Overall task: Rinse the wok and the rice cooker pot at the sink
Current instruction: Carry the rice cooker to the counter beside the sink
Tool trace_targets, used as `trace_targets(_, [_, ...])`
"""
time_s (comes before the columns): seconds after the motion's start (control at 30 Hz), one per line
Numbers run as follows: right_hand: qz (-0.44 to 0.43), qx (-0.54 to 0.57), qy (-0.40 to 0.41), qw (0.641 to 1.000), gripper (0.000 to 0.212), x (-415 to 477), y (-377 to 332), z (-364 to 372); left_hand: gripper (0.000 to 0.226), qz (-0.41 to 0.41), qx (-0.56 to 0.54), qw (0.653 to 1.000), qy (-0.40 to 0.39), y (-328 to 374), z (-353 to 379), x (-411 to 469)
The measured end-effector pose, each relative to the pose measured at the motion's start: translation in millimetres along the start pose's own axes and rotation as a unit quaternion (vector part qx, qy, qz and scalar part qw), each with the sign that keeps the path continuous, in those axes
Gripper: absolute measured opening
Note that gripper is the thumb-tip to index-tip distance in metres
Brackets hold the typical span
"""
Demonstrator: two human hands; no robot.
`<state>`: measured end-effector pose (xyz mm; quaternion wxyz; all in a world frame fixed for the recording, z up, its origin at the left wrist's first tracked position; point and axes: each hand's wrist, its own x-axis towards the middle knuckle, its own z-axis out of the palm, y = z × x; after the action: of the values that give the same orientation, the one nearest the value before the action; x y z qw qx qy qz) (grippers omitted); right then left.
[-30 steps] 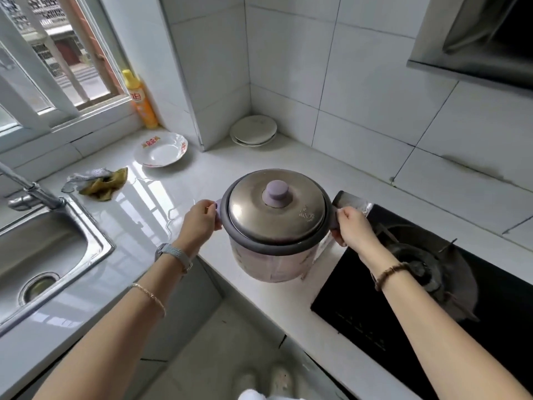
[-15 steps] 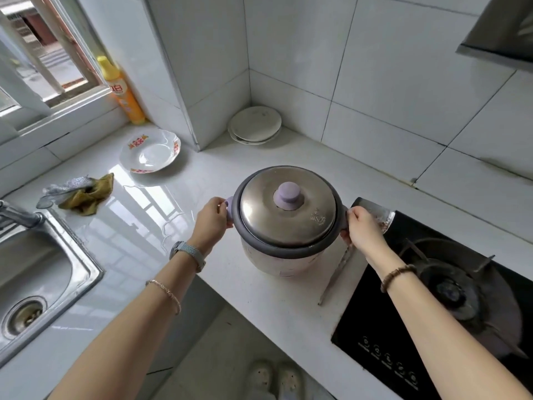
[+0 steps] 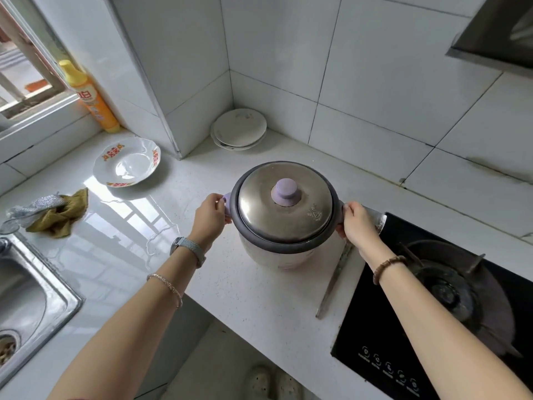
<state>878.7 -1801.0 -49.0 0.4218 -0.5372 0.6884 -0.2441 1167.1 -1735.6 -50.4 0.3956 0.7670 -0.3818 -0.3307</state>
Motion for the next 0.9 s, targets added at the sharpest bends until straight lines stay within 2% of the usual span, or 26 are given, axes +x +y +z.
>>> trace_targets(0.33, [0.007, 0.008, 0.020, 1.000, 0.028, 21.6, -8.2, 0.6, 0.025, 0.005, -0.002, 1.000, -0.006, 10.7, 10.6, 23.8])
trace_targets(0.53, [0.016, 0.026, 0.059, 0.998, 0.029, 31.4, -12.7, 6.8, 0.028, -0.005, -0.007, 1.000, -0.006, 16.2, 11.4, 34.4])
trace_targets(0.8, [0.030, 0.003, 0.042, 0.999, 0.024, 19.5, -23.2, -2.5, 0.029, -0.024, -0.009, 0.999, -0.027, 22.0, 7.6, 30.8])
trace_targets(0.9, [-0.001, -0.041, 0.051, 0.998, 0.029, -0.1, -22.7, -15.7, 0.032, -0.005, 0.020, 0.999, -0.026, 21.9, -1.3, 17.7])
